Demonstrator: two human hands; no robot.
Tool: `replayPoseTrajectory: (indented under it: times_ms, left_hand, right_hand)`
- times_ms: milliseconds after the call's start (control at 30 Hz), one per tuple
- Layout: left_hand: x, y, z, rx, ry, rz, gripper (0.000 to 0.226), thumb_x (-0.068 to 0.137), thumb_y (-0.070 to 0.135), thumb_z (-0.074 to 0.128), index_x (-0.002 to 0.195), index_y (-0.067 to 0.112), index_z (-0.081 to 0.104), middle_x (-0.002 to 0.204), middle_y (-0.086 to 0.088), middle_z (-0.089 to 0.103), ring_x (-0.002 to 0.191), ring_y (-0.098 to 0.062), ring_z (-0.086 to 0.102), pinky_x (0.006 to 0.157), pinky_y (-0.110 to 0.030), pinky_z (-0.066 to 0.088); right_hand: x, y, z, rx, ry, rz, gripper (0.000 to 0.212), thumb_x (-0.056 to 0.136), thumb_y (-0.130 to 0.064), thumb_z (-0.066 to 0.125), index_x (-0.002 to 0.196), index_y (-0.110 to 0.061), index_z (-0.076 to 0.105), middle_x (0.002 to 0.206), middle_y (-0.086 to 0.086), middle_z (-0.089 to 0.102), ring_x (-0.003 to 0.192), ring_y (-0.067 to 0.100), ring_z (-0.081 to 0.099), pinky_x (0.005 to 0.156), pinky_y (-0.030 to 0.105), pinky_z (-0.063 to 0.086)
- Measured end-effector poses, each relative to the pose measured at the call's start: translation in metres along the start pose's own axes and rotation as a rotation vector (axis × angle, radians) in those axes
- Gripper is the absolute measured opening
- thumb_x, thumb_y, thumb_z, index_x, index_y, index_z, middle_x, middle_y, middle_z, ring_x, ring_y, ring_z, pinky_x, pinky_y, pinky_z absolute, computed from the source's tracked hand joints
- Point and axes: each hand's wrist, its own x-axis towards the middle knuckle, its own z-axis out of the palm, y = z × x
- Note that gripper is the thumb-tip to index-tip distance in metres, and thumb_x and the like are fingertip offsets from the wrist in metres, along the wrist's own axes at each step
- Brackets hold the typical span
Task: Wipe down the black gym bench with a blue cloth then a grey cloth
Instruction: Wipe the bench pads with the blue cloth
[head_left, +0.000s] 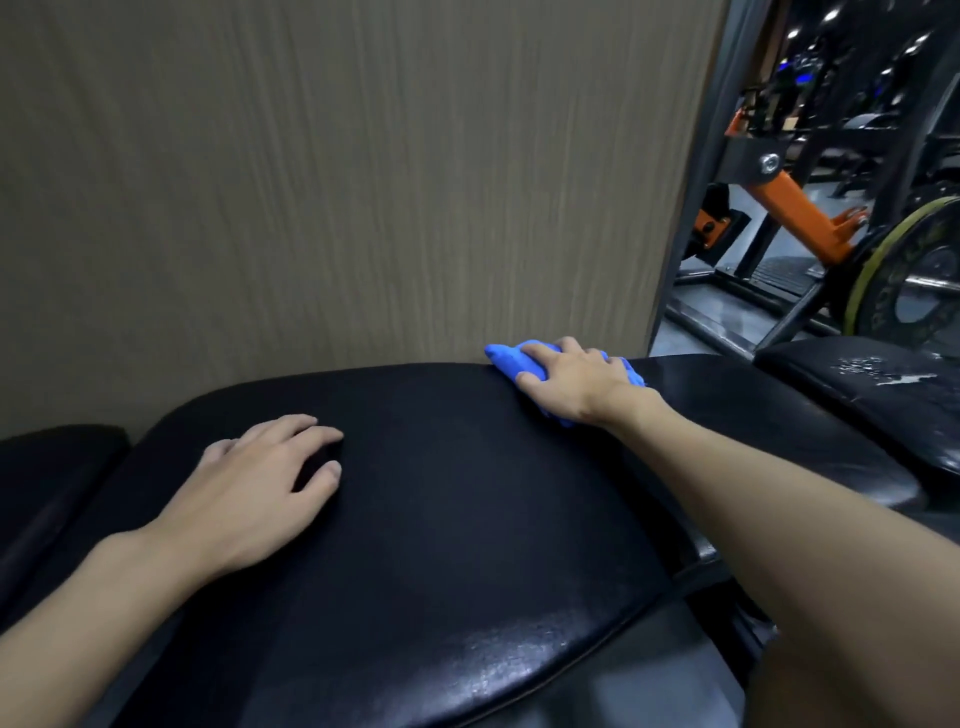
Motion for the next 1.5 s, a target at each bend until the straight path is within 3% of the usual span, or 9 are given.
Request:
replayPoseTrajectory:
  times_ms: [400, 567, 700, 800, 933, 1000, 1267, 1400, 1500]
  left_hand:
    - [-0.068, -0.089, -0.010, -0.067, 0.101, -0.088, 0.047, 0.093, 0.052, 0.035, 0.138, 0.043, 0.044, 0.150, 0.021, 0.033, 0.141, 0.000, 0.023, 0.116, -0.038, 0.021]
    - [-0.085, -0.103, -0.006, -0.170, 0.218, -0.093, 0.039, 0.095, 0.041, 0.044, 0.133, 0.037, 0.055, 0.146, 0.022, 0.039, 0.137, 0.001, 0.028, 0.110, -0.021, 0.017]
    - [-0.084, -0.101, -0.001, -0.193, 0.298, -0.137, 0.040, 0.092, 0.038, 0.040, 0.126, 0.035, 0.060, 0.141, 0.020, 0.046, 0.132, -0.001, 0.034, 0.105, -0.017, 0.017]
    - [-0.083, -0.102, 0.002, -0.189, 0.335, -0.201, 0.043, 0.087, 0.037, 0.038, 0.121, 0.029, 0.062, 0.134, 0.016, 0.052, 0.128, -0.006, 0.041, 0.107, -0.024, 0.022]
    - [-0.085, -0.100, 0.005, -0.051, 0.347, -0.414, 0.040, 0.089, 0.037, 0.037, 0.120, 0.027, 0.059, 0.129, 0.013, 0.051, 0.132, -0.010, 0.034, 0.115, -0.048, 0.011]
    - [-0.086, -0.097, 0.004, -0.053, 0.349, -0.487, 0.035, 0.089, 0.034, 0.042, 0.118, 0.025, 0.060, 0.128, 0.011, 0.051, 0.132, -0.012, 0.035, 0.115, -0.052, 0.010]
    - [-0.095, -0.096, 0.006, -0.098, 0.445, -0.528, 0.025, 0.087, 0.023, 0.049, 0.105, 0.017, 0.065, 0.120, 0.006, 0.057, 0.121, -0.015, 0.047, 0.116, -0.045, 0.015]
    - [-0.095, -0.098, 0.008, -0.118, 0.469, -0.510, 0.027, 0.087, 0.023, 0.050, 0.107, 0.018, 0.067, 0.127, 0.007, 0.056, 0.125, -0.013, 0.045, 0.116, -0.041, 0.013]
    - [-0.096, -0.098, 0.007, -0.128, 0.463, -0.508, 0.027, 0.087, 0.022, 0.050, 0.108, 0.019, 0.067, 0.128, 0.007, 0.056, 0.126, -0.012, 0.044, 0.116, -0.041, 0.012]
  right_hand:
    - [0.019, -0.139, 0.029, -0.024, -0.045, -0.203, 0.052, 0.092, -0.053, 0.032, 0.143, -0.047, 0.032, 0.139, 0.006, 0.040, 0.122, 0.036, 0.043, 0.104, 0.050, 0.026]
    - [0.024, -0.191, 0.040, 0.010, -0.064, -0.271, 0.052, 0.090, -0.054, 0.032, 0.142, -0.049, 0.032, 0.138, 0.004, 0.041, 0.123, 0.034, 0.042, 0.104, 0.048, 0.025]
    - [0.024, -0.232, 0.047, 0.022, -0.076, -0.330, 0.052, 0.090, -0.053, 0.033, 0.142, -0.049, 0.034, 0.137, 0.005, 0.041, 0.123, 0.035, 0.041, 0.107, 0.050, 0.023]
    - [0.021, -0.262, 0.053, 0.034, -0.086, -0.380, 0.052, 0.089, -0.054, 0.034, 0.141, -0.049, 0.034, 0.137, 0.004, 0.041, 0.122, 0.035, 0.042, 0.104, 0.050, 0.024]
    - [0.012, -0.296, 0.061, 0.007, -0.084, -0.447, 0.053, 0.089, -0.056, 0.035, 0.141, -0.045, 0.037, 0.142, 0.007, 0.039, 0.125, 0.037, 0.040, 0.105, 0.051, 0.024]
    - [0.003, -0.308, 0.063, -0.010, -0.089, -0.475, 0.054, 0.090, -0.058, 0.035, 0.143, -0.044, 0.035, 0.147, 0.007, 0.035, 0.128, 0.037, 0.038, 0.108, 0.052, 0.024]
    - [-0.044, -0.329, 0.057, -0.104, -0.212, -0.550, 0.064, 0.091, -0.065, 0.029, 0.150, -0.041, 0.021, 0.161, 0.011, 0.014, 0.142, 0.043, 0.020, 0.113, 0.061, 0.012]
    - [-0.046, -0.329, 0.059, -0.075, -0.108, -0.642, 0.063, 0.090, -0.068, 0.030, 0.149, -0.049, 0.022, 0.165, 0.007, 0.008, 0.150, 0.035, 0.001, 0.112, 0.064, 0.001]
    - [-0.045, -0.324, 0.064, 0.026, -0.151, -0.638, 0.056, 0.091, -0.056, 0.037, 0.146, -0.051, 0.030, 0.161, -0.001, 0.019, 0.148, 0.029, 0.009, 0.113, 0.060, 0.010]
